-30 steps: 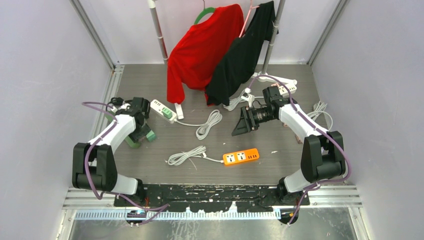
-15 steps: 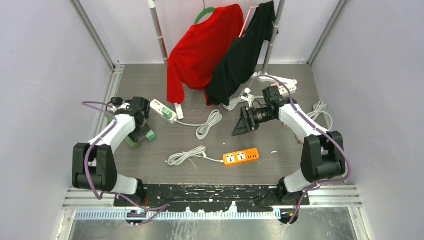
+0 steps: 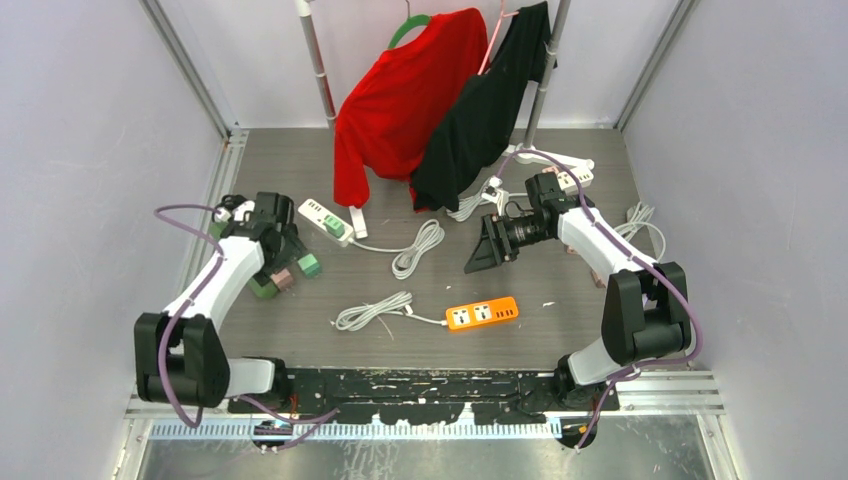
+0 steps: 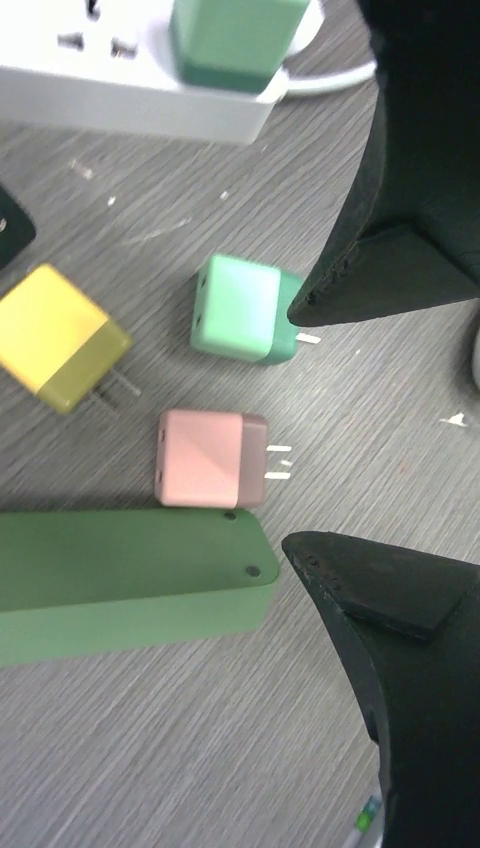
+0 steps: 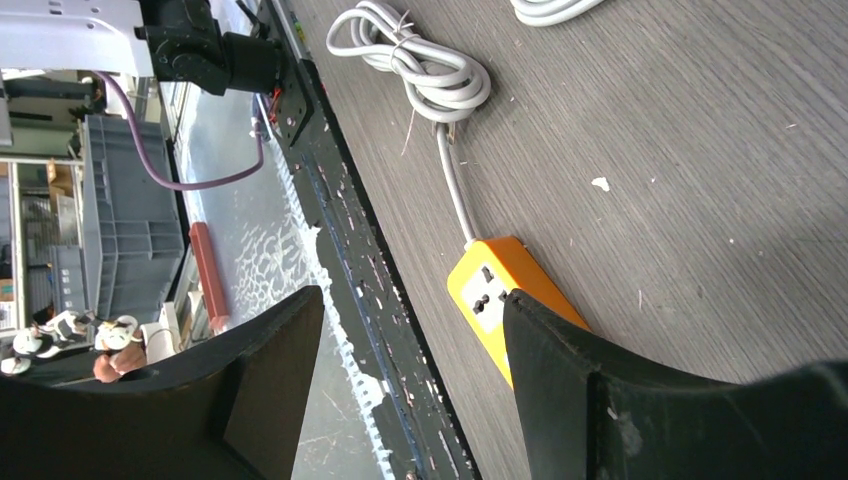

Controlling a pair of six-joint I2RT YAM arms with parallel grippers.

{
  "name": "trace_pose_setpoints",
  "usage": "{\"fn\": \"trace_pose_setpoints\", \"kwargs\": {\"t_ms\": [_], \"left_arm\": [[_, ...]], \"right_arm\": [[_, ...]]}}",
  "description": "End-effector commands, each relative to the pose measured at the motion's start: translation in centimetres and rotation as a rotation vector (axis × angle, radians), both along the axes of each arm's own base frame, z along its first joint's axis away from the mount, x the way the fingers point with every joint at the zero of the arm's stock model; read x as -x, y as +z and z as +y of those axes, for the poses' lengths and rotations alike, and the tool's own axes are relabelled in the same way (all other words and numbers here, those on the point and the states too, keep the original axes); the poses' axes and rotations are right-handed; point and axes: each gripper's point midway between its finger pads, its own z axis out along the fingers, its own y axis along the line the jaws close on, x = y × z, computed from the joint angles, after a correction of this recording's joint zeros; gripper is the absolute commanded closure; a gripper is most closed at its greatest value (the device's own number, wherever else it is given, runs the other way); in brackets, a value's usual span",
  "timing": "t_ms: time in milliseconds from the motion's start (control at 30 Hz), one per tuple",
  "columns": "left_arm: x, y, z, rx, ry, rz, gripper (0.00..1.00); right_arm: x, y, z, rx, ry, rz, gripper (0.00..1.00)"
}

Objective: Pull the plug off the socket
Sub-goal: Place the plug at the center of the board, then move the socket to the center of the board.

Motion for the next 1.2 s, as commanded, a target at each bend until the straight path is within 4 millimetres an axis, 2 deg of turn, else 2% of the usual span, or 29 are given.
{"fn": "trace_pose_setpoints", "kwargs": {"t_ms": [0,200,300,333,433,567,633,700,833,967,1067,1167], "left_arm": [[-1.2,3.4,-1.7,0.088,-0.082,-0.135,0.25],[-1.4,4.9,-6.3,0.289,-0.286,-0.288,0.24],[-1.5,6.0,-9.6,0.430,-0.433,-0.424,0.20],[-1.2,6.0,-10.8,0.481,-0.484,-0.463,0.18],[-0.8,7.9,-13.7,0.618,-0.633,-0.607,0.17],[0.4,10.0,-16.2,0.707,-0.811,-0.706,0.20],[1.3,10.3,-17.4,0.728,-0.901,-0.719,0.23],[2.2,10.1,-18.5,0.702,-0.981,-0.711,0.26],[3.8,7.8,-20.4,0.541,-1.101,-0.633,0.25],[4.7,6.3,-21.8,0.405,-1.198,-0.592,0.22],[5.1,5.3,-22.2,0.270,-1.258,-0.562,0.22],[4.9,4.4,-21.7,0.108,-1.295,-0.531,0.14]], "right_arm": [[-0.4,2.1,0.2,-0.021,0.029,-0.093,0.28],[0.0,2.5,-0.1,-0.016,0.049,-0.140,0.28],[0.2,2.6,-0.1,-0.015,0.061,-0.161,0.28],[0.2,2.7,-0.2,-0.017,0.065,-0.168,0.28],[0.4,2.7,-0.2,-0.018,0.077,-0.189,0.28],[0.5,2.8,-0.3,-0.021,0.086,-0.205,0.25],[0.6,2.8,-0.2,-0.025,0.090,-0.204,0.25],[0.7,2.8,-0.2,-0.027,0.096,-0.208,0.25],[0.8,2.7,-0.3,-0.025,0.107,-0.219,0.25],[0.9,2.7,-0.3,-0.027,0.116,-0.226,0.25],[1.0,2.6,-0.4,-0.027,0.123,-0.229,0.25],[1.1,2.6,-0.4,-0.028,0.128,-0.234,0.25]]}}
